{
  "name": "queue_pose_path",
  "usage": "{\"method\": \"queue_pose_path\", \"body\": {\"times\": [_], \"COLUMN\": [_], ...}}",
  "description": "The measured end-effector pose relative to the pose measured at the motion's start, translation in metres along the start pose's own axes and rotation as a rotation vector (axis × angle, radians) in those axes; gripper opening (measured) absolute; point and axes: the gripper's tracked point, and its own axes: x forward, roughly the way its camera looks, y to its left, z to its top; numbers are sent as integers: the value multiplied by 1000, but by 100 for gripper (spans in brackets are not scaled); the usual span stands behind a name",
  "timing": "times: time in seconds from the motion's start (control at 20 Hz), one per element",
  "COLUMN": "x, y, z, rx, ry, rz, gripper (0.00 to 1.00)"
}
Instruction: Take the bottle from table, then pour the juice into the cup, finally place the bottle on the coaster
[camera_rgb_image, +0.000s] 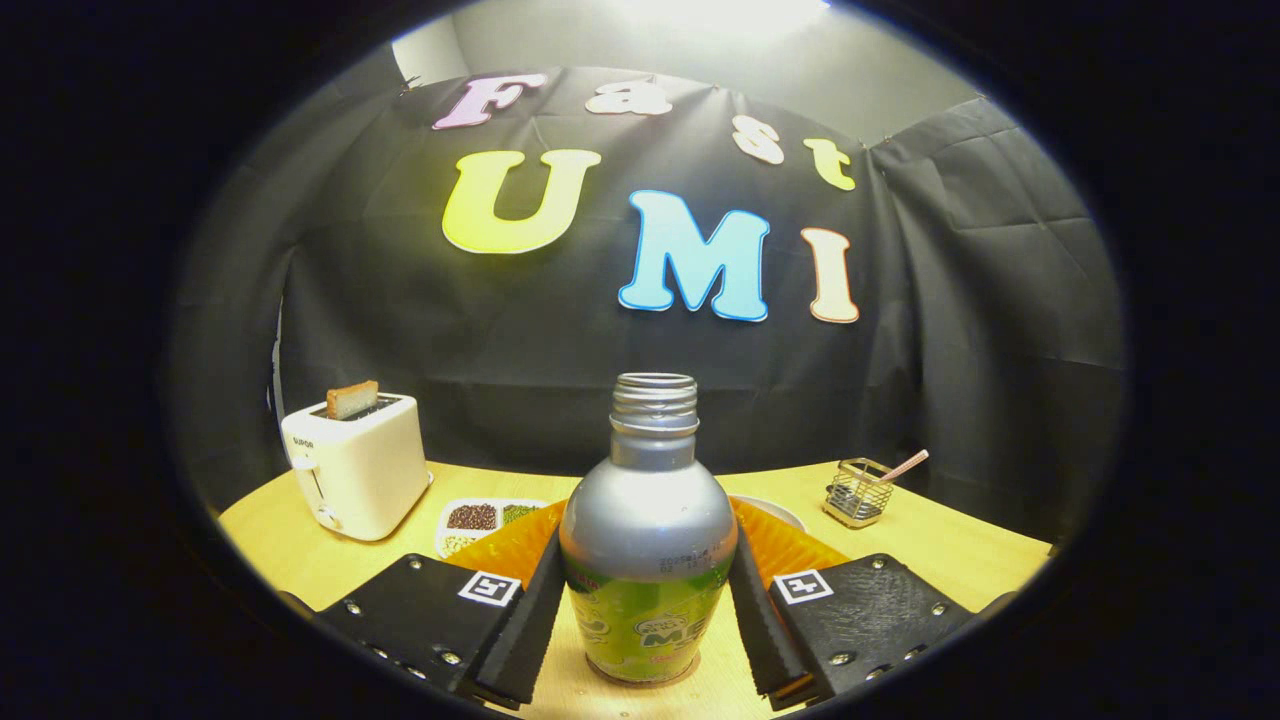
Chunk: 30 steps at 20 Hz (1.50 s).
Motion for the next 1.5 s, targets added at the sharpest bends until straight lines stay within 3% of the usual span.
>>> {"method": "queue_pose_path", "body": {"times": [0.35,1.05,1.5], "x": [21,29,27], "y": [-2,0,-6], "z": [-39,-57,-54], "rx": [55,64,33], "ry": [51,25,16], "rz": [4,1,-44], "gripper": [78,78,78]}}
